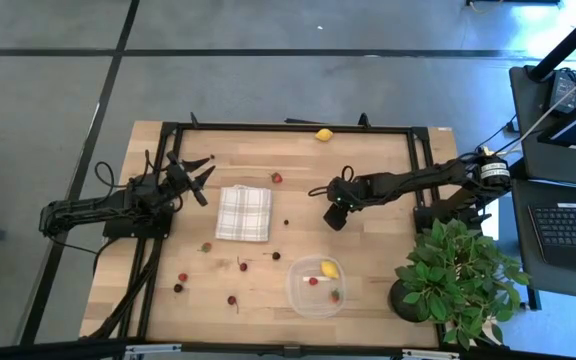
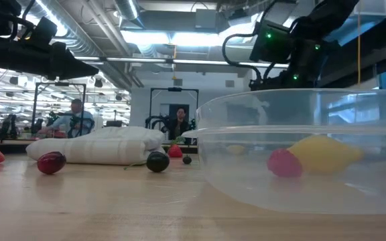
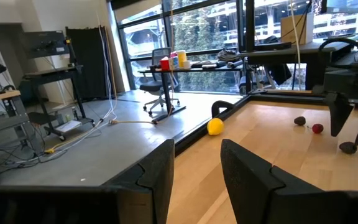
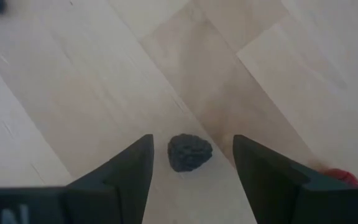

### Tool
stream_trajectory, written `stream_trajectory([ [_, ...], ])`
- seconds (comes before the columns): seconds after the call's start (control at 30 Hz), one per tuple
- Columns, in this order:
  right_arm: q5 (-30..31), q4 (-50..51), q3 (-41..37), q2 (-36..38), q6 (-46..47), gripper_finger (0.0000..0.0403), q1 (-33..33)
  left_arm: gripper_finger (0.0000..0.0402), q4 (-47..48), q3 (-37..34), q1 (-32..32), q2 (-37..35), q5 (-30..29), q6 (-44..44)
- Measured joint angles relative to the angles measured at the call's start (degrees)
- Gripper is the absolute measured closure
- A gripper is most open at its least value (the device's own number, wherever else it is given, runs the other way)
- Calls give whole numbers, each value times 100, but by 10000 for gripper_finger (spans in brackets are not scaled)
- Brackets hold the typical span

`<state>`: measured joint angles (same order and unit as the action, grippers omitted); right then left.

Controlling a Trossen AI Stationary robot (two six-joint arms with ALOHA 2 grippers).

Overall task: Pick and placing Produce into tupperware
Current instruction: Put the bottom blackberry into the transparent container

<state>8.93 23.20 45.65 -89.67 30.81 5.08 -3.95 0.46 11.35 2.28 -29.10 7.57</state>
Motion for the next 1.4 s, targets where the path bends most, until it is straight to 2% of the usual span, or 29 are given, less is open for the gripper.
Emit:
stream_trajectory([
  [0.57,-101,-444,-135,-537,21,186,-4,276,-1,1,0,0,0,-1],
  [0.7,-93,-420,-135,-515,24,209,-1,276,-2,0,-2,-2,0,-1],
  [0.97,-87,-371,-142,-516,22,287,2,276,0,0,-2,0,0,3],
  [1.23,-104,-278,-74,-450,39,285,-32,276,0,1,-2,0,0,3],
  [1.4,-322,38,470,-156,-36,288,-270,276,0,1,0,0,0,3],
])
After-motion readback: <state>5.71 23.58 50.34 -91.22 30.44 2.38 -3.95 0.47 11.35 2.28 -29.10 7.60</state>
